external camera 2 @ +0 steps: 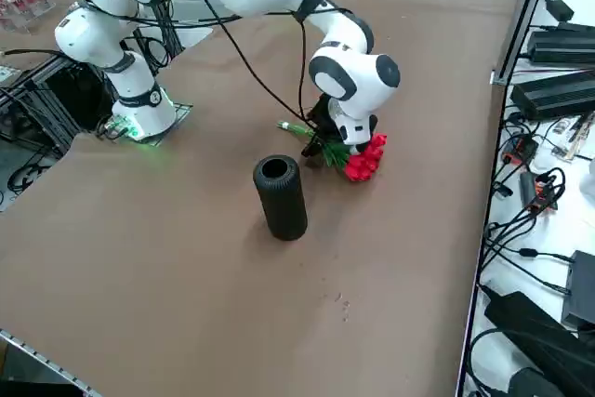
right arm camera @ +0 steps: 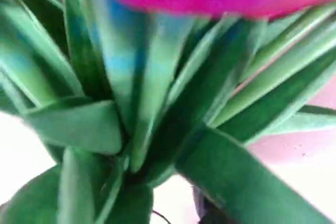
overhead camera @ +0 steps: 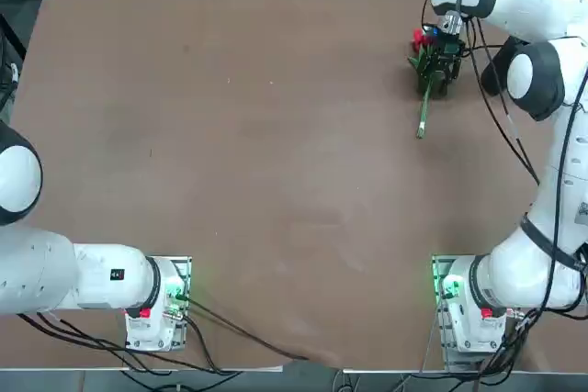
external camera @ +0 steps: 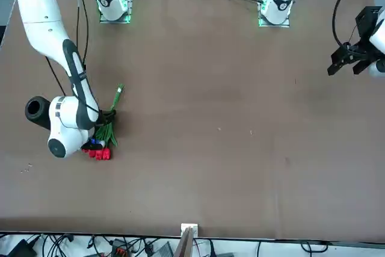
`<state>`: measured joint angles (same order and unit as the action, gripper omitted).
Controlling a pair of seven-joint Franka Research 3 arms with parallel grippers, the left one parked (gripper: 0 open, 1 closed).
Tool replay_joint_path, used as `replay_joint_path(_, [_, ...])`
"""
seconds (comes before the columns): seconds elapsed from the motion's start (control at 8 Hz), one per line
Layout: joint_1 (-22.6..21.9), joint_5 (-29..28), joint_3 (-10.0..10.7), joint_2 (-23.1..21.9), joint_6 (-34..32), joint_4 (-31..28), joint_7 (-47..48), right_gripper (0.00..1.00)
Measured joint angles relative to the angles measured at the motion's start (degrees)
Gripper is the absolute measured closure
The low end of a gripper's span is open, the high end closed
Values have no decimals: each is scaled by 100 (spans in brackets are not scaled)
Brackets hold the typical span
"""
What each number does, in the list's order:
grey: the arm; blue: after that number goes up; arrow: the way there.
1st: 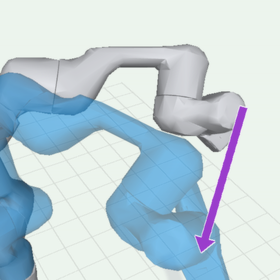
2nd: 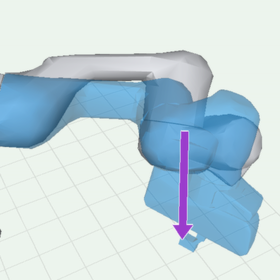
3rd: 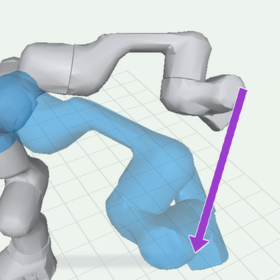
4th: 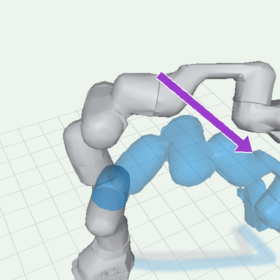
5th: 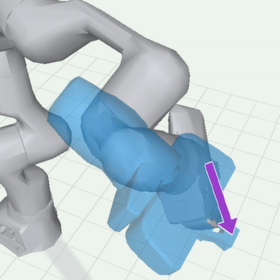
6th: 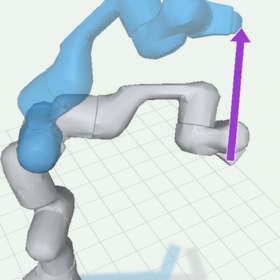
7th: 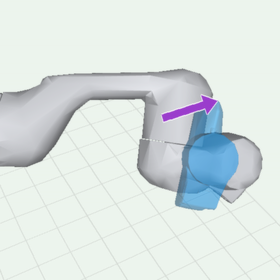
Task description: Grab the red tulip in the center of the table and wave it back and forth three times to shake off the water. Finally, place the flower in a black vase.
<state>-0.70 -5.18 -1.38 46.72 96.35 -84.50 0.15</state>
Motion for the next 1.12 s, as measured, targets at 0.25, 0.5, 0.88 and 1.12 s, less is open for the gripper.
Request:
replay_joint_path(0.25, [0, -1, 0, 0, 0, 2, 1, 58])
replay_joint_path(0.5, [-3, -1, -3, 0, -1, 11, 2, 81])
replay_joint_path(0.88, [-4, 0, -3, 0, -4, 54, 6, 87])
replay_joint_path(1.12, [-4, 0, -2, -1, -4, 119, 6, 87])
